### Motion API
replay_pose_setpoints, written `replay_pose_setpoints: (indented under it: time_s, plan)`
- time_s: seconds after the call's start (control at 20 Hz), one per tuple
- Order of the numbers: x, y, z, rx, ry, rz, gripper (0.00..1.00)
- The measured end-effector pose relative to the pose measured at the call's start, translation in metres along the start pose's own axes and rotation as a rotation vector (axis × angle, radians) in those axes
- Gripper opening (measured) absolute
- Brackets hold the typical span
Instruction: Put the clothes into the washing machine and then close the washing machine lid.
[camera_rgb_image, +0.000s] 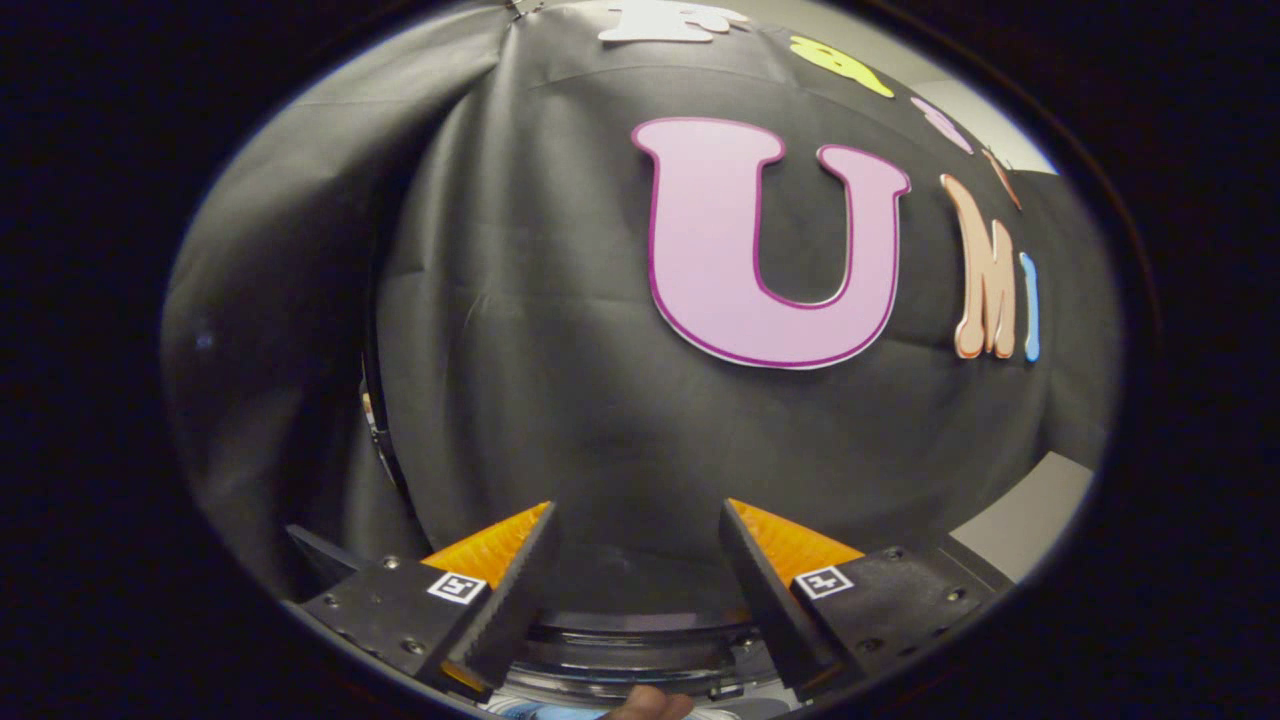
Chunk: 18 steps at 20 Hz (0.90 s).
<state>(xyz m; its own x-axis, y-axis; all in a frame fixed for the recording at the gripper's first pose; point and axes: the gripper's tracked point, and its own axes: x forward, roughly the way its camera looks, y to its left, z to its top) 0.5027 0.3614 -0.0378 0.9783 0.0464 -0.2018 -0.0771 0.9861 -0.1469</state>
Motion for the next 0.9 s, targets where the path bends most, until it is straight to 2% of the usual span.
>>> replay_pose_setpoints:
  time_s: [0.35,0.6,0.9]
  plan:
    - [0.014,0.008,-0.019,0.106,0.043,0.080,0.94]
    - [0.014,0.011,-0.016,0.116,-0.015,0.076,0.93]
    - [0.008,0.007,-0.014,0.107,-0.004,0.071,0.94]
